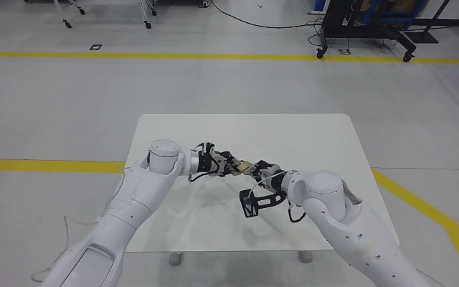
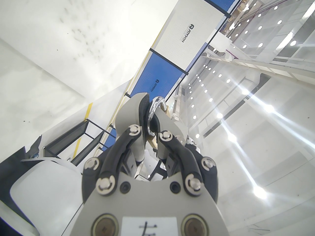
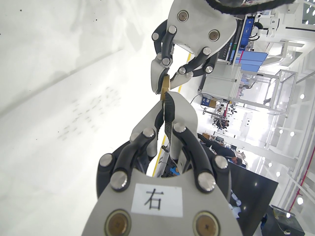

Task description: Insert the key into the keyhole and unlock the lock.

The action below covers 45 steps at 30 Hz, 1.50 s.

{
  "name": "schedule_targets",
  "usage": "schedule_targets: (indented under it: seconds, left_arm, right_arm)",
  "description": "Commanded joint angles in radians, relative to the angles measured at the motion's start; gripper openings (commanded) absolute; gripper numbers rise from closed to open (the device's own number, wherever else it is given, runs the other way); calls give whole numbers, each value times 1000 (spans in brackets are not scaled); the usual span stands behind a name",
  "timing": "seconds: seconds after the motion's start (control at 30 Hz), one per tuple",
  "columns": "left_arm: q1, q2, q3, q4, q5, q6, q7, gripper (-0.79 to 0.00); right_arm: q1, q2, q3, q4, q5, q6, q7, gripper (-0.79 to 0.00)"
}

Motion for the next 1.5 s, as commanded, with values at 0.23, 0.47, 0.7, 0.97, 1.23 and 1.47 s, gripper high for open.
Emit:
schedule_targets:
  seconds: [0.23,0.47,0.7,0.97,1.23,1.47]
  left_arm:
    - [13,2,-24,-15,-10,-24,78,-785]
    - [52,11,-79,-56,-20,-185,135,-785]
    - [86,23,-96,-105,42,-296,112,-785]
    - [101,30,-98,-122,83,-309,88,-785]
    - [104,33,-103,-131,90,-317,70,-785]
    - [113,35,-104,-152,107,-328,72,-785]
  right_arm:
    - [-36,6,62,-47,83,2,-5,0]
    - [-95,7,135,-23,329,-43,-59,-566]
    - [-64,14,118,127,640,-140,-84,-785]
    - [31,60,58,252,871,-140,-93,-785]
    - [86,96,52,343,987,-140,-79,-785]
    - [138,101,11,399,1069,-140,-72,-785]
